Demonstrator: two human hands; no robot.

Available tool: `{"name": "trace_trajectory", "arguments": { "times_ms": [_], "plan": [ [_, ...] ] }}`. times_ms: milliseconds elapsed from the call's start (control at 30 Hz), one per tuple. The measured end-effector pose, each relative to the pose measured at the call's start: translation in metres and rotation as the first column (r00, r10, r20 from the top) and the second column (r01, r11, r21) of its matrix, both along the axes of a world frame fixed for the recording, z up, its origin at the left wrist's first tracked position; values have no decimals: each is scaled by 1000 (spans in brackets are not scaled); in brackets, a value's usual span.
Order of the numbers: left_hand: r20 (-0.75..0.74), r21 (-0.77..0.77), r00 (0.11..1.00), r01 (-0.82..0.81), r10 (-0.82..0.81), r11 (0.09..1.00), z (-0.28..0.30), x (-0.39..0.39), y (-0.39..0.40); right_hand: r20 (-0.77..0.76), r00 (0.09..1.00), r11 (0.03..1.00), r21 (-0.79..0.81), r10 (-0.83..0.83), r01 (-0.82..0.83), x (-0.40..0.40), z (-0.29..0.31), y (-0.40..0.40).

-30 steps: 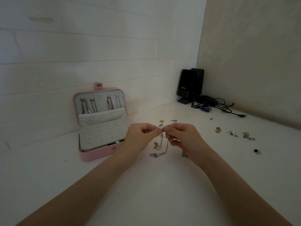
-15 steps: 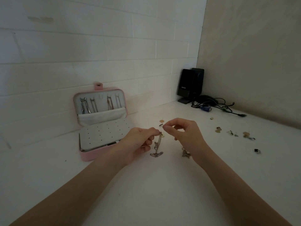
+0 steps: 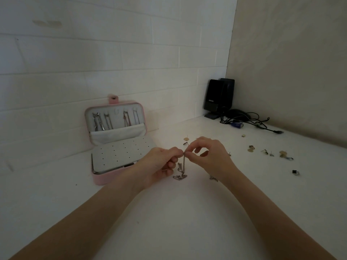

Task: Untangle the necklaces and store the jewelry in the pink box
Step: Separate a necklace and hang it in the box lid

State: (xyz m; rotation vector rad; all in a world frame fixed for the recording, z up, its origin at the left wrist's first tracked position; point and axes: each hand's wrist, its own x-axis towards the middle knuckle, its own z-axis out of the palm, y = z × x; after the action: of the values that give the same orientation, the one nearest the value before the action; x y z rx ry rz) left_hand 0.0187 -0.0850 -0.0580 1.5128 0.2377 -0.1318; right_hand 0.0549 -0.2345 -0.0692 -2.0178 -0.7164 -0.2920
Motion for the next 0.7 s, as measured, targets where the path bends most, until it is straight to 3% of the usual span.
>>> {"name": "trace_trajectory", "arguments": {
  "times_ms": [167,300,533,700],
  "plan": [
    [-60,27,993,100,-98,995,1,-1,2,-88,996,998,51,25,-20,-2,1,3],
    [-97,-46,986,130,-134,990,1,-1,3,-196,976,991,107,100,-80,-6,6,0],
    [-144,-80,977,147,-157,986,2,-2,8,-146,981,987,120,126,-109,-6,4,-2],
    [-226,-131,932,257,-282,957,7,-5,9,-229,951,977,93,207,-190,-9,9,-4]
  ]
}}
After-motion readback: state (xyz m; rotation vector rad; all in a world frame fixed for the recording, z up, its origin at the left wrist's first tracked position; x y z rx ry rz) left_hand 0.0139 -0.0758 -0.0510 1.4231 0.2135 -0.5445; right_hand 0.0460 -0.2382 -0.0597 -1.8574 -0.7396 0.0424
